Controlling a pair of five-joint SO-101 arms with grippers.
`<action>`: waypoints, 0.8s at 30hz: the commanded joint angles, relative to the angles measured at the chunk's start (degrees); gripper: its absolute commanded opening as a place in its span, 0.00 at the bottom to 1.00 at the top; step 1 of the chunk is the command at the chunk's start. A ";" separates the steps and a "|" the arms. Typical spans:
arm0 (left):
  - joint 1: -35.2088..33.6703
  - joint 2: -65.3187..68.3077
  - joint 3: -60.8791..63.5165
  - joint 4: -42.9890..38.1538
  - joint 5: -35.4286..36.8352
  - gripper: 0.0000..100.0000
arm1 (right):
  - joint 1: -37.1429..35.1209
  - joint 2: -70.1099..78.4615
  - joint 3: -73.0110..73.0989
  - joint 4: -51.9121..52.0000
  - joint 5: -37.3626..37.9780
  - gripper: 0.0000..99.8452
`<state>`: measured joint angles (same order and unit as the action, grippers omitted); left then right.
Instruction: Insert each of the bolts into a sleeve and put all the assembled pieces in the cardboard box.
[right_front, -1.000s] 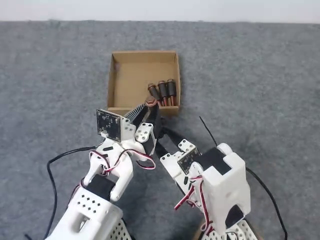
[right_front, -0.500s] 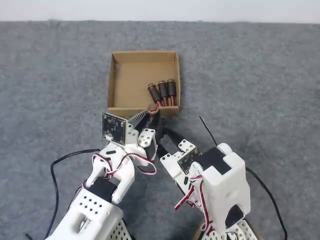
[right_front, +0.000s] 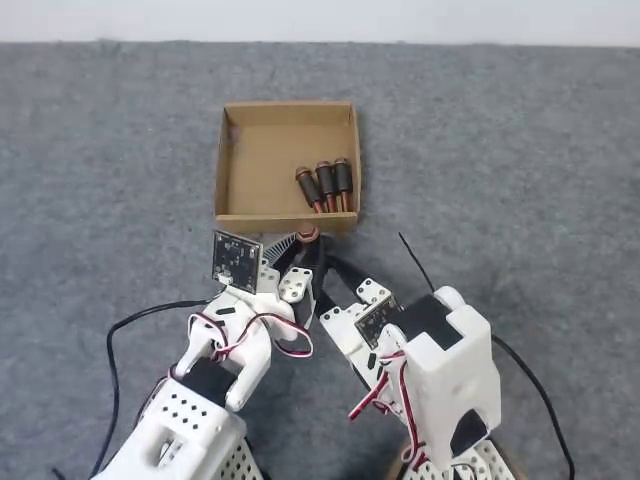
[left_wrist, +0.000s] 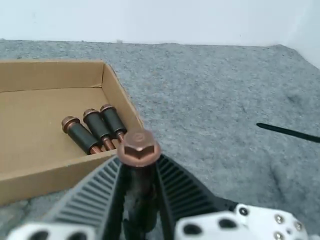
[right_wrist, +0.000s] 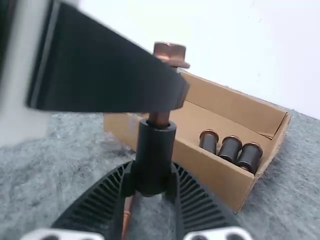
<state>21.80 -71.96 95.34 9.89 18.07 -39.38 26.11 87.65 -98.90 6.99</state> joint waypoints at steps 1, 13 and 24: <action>0.18 -1.76 0.57 -1.93 -0.62 0.01 | 1.63 -1.01 -0.26 -1.19 0.88 0.01; 0.18 -1.41 1.45 -1.76 -0.62 0.01 | 2.59 -4.00 0.97 -0.92 0.79 0.01; 0.26 -1.76 1.45 1.32 -0.53 0.01 | 2.59 -4.00 0.97 -0.92 0.79 0.01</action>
<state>22.07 -72.04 97.45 10.51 18.07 -38.86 25.93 88.35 -98.90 7.08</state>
